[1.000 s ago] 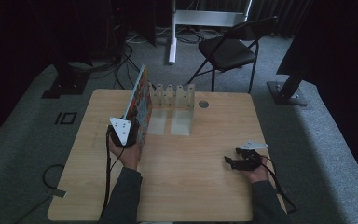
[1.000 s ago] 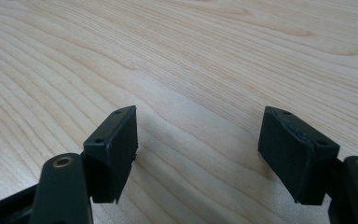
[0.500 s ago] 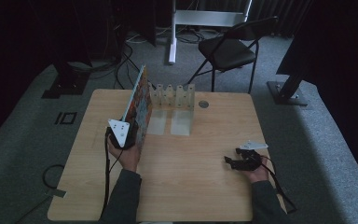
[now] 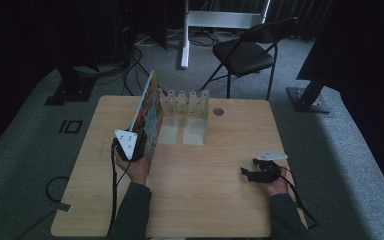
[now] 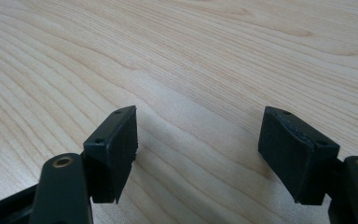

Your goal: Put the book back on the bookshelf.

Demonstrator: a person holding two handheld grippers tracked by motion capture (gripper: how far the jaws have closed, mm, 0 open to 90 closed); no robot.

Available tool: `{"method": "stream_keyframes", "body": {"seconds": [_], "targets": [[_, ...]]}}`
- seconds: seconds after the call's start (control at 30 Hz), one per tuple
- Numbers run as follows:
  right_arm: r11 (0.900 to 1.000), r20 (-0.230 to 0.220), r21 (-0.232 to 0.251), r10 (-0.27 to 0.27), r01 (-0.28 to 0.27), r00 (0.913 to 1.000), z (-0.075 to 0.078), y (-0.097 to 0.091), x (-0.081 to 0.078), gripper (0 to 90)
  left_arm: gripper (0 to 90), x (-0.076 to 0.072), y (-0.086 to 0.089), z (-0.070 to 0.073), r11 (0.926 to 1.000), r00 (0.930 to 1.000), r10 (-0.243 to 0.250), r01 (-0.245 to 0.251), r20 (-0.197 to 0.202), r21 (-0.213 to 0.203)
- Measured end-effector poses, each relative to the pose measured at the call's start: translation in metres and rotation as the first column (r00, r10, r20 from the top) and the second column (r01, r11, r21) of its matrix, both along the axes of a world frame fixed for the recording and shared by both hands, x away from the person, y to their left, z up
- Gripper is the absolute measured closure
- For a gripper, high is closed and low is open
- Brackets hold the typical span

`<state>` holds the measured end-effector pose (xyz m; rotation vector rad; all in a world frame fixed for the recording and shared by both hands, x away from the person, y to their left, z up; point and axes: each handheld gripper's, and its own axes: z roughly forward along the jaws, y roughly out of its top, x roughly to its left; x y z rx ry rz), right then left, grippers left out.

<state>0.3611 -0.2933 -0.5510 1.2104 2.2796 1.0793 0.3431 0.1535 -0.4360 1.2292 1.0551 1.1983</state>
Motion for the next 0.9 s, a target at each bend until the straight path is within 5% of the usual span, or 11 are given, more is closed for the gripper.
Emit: {"method": "stream_keyframes", "body": {"seconds": [0.43,0.9], "targets": [[1.0000,0.000,0.000,0.000,0.000,1.0000,0.0000,0.0001,0.0000,27.9,76.5,0.0003,0.0014,-0.0016,0.9997,1.0000,0.006,-0.007,0.006,0.025],[1.0000,0.000,0.000,0.000,0.000,1.0000,0.0000,0.0001,0.0000,27.9,63.9,0.0004,0.0002,-0.0058,0.9977,0.9999,-0.015,0.016,-0.005,0.066]]}}
